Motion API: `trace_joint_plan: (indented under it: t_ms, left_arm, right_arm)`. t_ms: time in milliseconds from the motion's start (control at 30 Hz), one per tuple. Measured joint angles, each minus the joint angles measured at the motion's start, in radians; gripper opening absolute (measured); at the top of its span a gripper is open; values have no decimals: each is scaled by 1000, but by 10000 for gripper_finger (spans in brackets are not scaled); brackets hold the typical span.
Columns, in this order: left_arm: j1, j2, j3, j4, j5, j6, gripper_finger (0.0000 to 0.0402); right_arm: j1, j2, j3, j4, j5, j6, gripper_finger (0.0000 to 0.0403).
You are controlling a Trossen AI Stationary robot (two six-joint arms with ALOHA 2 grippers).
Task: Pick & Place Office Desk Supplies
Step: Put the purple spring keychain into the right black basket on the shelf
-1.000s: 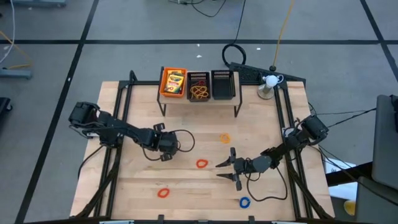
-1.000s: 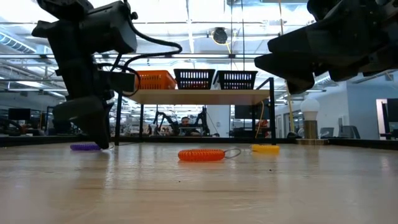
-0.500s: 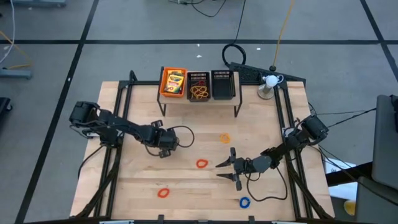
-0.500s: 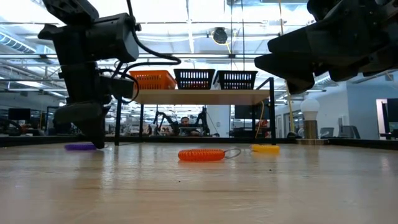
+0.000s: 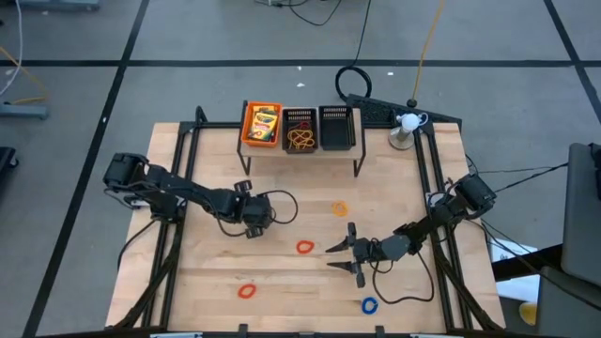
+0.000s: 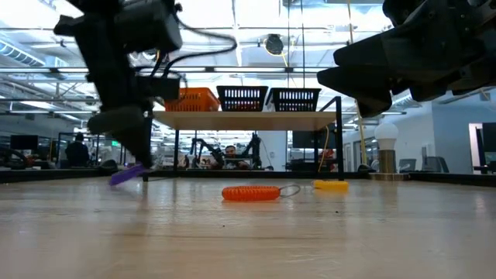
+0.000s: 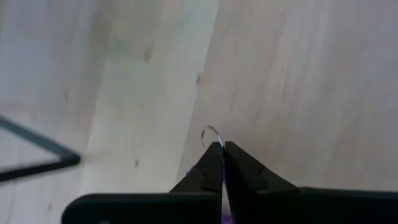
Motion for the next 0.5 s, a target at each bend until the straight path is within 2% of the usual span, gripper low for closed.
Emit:
trace_joint_plan:
  t_ms: [267,500]
  left_arm:
    - [-40,0,179,-1,-18,92,0]
    - [-70,0,390,5,-125,222,0]
  right_arm:
    - [0,0,0,0,0,0,160]
    - [0,0,0,0,0,0,160]
